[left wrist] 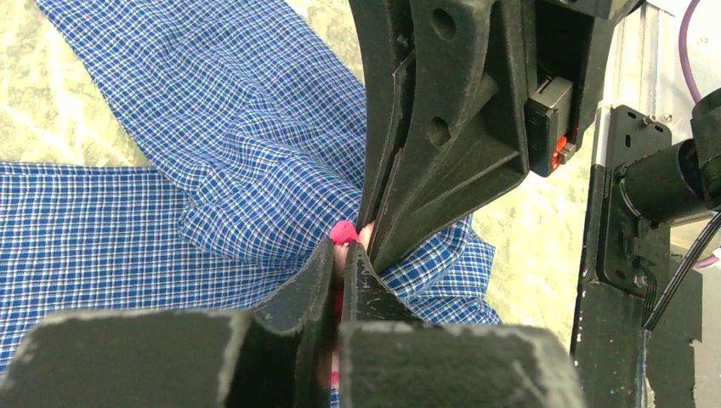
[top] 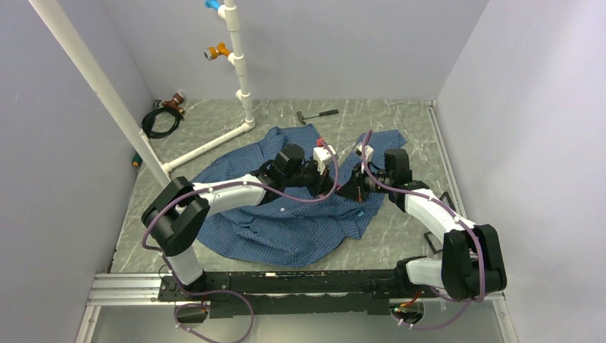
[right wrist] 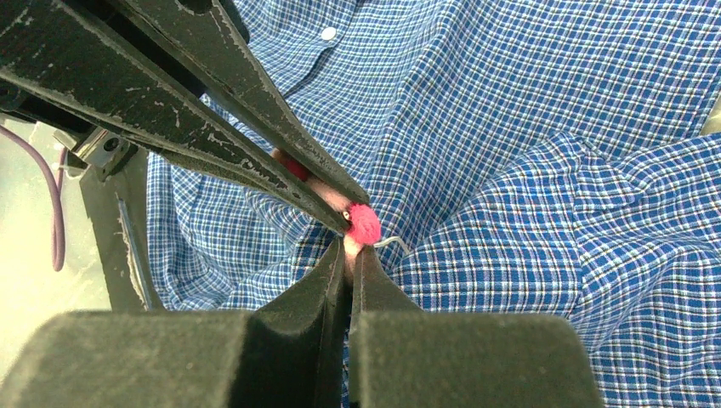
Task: Remove the brooch from the garment
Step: Remove the brooch from the clothes.
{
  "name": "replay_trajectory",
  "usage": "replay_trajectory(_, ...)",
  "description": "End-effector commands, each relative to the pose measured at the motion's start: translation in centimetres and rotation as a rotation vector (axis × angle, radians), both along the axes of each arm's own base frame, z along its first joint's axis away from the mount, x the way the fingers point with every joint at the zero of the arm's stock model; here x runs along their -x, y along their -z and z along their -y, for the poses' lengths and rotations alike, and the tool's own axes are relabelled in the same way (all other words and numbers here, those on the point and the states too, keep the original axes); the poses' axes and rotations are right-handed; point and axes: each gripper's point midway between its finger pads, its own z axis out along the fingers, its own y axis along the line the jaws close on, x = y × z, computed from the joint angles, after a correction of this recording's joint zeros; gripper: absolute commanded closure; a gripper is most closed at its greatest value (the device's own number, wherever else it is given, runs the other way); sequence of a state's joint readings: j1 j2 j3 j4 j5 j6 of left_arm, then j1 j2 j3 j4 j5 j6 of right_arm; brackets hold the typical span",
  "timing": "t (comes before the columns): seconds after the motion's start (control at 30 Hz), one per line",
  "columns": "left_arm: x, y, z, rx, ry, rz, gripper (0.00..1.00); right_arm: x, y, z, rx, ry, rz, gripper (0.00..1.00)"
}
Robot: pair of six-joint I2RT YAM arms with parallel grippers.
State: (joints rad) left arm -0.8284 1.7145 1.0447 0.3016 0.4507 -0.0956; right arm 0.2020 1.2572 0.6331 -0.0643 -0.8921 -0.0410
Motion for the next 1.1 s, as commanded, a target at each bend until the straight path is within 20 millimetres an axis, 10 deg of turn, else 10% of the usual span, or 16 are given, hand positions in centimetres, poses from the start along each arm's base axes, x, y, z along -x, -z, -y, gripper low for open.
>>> replay_trajectory(0.0, 0.0, 0.7, -0.8, -0.038, -0.022, -0.012, 1.00, -0.4, -2.0, -0.6, -0.040, -0.031, 0.078, 1.00)
replay_trajectory(0.23, 0.3, 0.2, -1.2, -0.019, 0.003, 0.000, 1.00, -0.6, -1.8, -0.4, -0.033, -0.025, 0.080, 1.00)
replay_trajectory(0.47, 0.4, -0.5, -1.3, -0.004, 0.018, -0.017, 0.57, -0.7, -1.8, -0.4, -0.032, -0.019, 0.077, 1.00)
replay_trajectory(0.57, 0.6, -0.3, -1.0, -0.017, 0.019, -0.014, 0.52, -0.7, -1.9, -0.5, -0.038, -0.024, 0.077, 1.00)
replay_trajectory(1.07, -0.9, 0.0, -0.6, -0.032, -0.082, -0.063, 0.82, 0.1, -2.1, -0.8, -0.056, -0.063, 0.080, 1.00)
